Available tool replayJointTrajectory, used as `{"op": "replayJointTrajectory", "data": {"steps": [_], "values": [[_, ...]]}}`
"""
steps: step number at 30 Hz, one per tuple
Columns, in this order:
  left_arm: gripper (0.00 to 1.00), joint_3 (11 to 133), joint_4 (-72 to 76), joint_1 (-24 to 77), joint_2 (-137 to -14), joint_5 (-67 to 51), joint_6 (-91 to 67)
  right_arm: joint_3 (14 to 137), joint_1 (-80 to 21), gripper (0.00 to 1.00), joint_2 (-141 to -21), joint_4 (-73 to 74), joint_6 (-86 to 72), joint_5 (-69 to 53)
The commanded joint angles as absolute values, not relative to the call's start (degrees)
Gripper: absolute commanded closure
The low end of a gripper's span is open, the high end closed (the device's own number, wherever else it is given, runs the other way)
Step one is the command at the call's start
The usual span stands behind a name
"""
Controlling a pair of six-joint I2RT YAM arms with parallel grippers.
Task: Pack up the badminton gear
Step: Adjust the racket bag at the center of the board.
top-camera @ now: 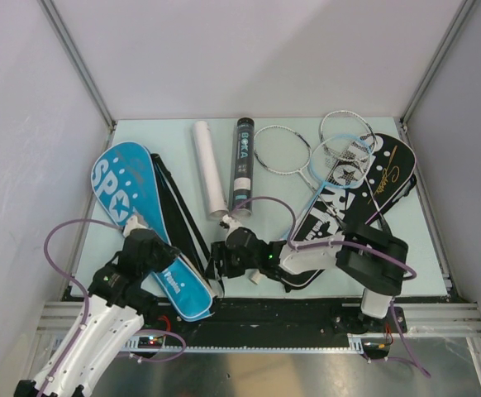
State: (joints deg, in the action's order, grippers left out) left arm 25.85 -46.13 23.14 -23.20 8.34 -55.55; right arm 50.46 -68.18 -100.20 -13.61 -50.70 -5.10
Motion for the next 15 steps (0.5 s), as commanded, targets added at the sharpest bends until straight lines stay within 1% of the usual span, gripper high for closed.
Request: {"op": "replayJointTrajectory", "data": {"steps": [1,10,15], "values": [[1.0,24.85,-43.15,23.21,-22.07,9.5,-57.17,50.42,-69.51,0.38,-103.72,-20.14,-55.3,-5.75],[1.0,22.69,-42.55,23.22,-25.57,10.77,-60.3,50.54,-70.1,0.44,-110.74,-29.18,-55.19,-4.33],[1.0,21.93,-41.6,23.2,-26.26,10.99,-60.99,52.75,-69.73,0.47,-114.5,-31.34,-53.43,-2.17]]}}
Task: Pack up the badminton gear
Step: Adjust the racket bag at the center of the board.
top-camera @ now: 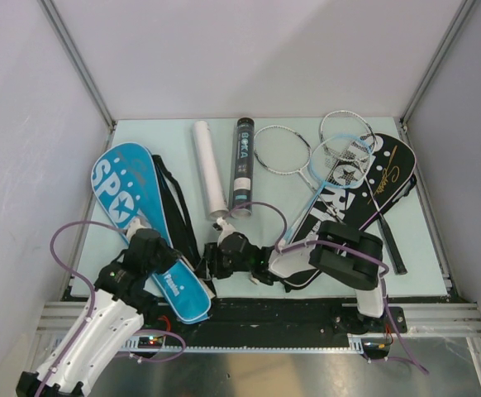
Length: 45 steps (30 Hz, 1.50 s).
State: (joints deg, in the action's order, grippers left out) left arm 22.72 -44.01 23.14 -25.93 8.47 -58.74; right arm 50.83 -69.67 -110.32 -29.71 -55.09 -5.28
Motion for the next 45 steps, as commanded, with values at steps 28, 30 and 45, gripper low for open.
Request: {"op": "replayJointTrajectory", "data": {"steps": [28,30,45], "values": [[1.0,25.95,-33.18,23.17,-31.38,14.79,-58.23,60.48,-69.68,1.0,-100.7,-13.25,-32.03,19.84],[1.0,27.29,-32.46,23.13,-32.01,14.51,-57.16,61.42,-70.09,1.0,-97.99,-11.31,-30.55,21.2],[1.0,19.99,-21.74,23.04,-28.26,9.95,-57.9,65.97,-72.29,1.0,-90.83,-7.33,-18.23,23.8]]}}
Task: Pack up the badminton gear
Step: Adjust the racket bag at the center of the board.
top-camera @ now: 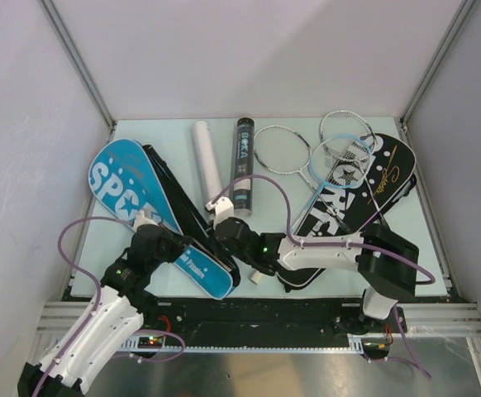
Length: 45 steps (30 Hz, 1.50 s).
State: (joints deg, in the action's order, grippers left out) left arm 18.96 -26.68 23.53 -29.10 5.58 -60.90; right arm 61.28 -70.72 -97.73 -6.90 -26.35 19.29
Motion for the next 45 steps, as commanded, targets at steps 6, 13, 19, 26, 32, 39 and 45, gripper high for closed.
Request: {"op": "replayJointTrajectory", "data": {"steps": [6,13,19,26,32,39,45], "values": [[1.0,21.57,-19.25,23.0,-28.39,6.84,-54.09,67.58,-73.07,1.0,-85.78,-4.39,-13.83,26.87],[1.0,10.21,-19.31,22.96,-23.34,5.24,-63.85,62.9,-76.23,1.0,-93.82,-8.01,-22.32,22.15],[1.0,14.01,-19.74,22.92,-24.7,7.48,-58.51,62.76,-75.0,1.0,-96.53,-7.52,-26.06,21.1],[1.0,15.34,-19.72,22.91,-30.46,7.1,-57.4,58.8,-68.69,0.87,-93.78,-5.6,-30.31,8.93],[1.0,14.97,-19.85,22.88,-29.52,7.5,-57.39,47.55,-64.6,0.45,-91.85,-18.52,-35.04,-10.14],[1.0,14.29,-19.71,22.85,-31.4,8.2,-57.87,42.1,-65.31,0.3,-92.64,-28.04,-37.28,-16.86],[1.0,14.4,-19.74,22.86,-32.13,8.92,-58.29,40.95,-65.73,0.31,-96.44,-33.56,-39.02,-19.57]]}}
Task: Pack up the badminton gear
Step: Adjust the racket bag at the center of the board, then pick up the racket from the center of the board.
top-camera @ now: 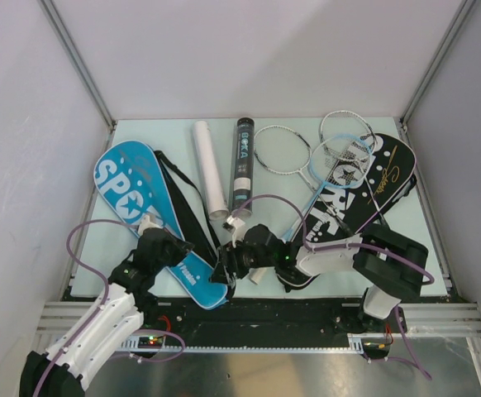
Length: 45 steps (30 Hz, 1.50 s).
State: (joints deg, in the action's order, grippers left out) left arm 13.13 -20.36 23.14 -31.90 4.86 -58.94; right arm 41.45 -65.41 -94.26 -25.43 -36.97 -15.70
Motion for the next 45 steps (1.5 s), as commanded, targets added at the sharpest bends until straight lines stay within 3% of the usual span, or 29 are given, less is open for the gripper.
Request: {"op": "replayJointTrajectory", "data": {"steps": [1,8,14,17,19,24,26,35,41,45], "values": [[1.0,14.36,-19.76,22.9,-32.11,8.98,-58.37,40.95,-65.87,0.34,-97.3,-34.45,-39.37,-19.98],[1.0,14.69,-19.71,22.85,-32.06,9.03,-58.88,41.04,-67.51,0.41,-102.34,-38.26,-41.96,-19.44],[1.0,14.46,-19.66,22.87,-32.73,8.84,-58.86,41.13,-67.86,0.65,-103.22,-39.73,-44.69,-21.12],[1.0,14.46,-19.67,22.85,-32.68,8.62,-58.87,41.09,-67.63,0.71,-102.4,-39.84,-46.37,-21.72],[1.0,14.58,-19.66,22.9,-32.41,8.48,-58.64,41.12,-67.4,0.69,-101.32,-39.62,-47.28,-22.04],[1.0,14.63,-19.78,22.89,-31.78,6.12,-57.05,41.13,-65.76,0.46,-93.1,-28.99,-48.44,-15.53],[1.0,14.42,-19.86,22.9,-31.74,5.27,-56.71,41.15,-63.9,0.42,-87.92,-23.15,-47.59,-11.0],[1.0,15.64,-20.43,23.19,-38.13,2.1,-52.57,48.82,-46.97,0.4,-76.32,2.65,-30.0,5.52],[1.0,15.75,-20.86,23.21,-36.32,1.83,-51.4,56.52,-31.49,0.4,-79.6,15.62,-17.73,10.05],[1.0,15.06,-21.98,23.23,-33.06,3.36,-50.95,60.17,-23.01,0.42,-83.19,21.98,-24.01,13.97]]}}
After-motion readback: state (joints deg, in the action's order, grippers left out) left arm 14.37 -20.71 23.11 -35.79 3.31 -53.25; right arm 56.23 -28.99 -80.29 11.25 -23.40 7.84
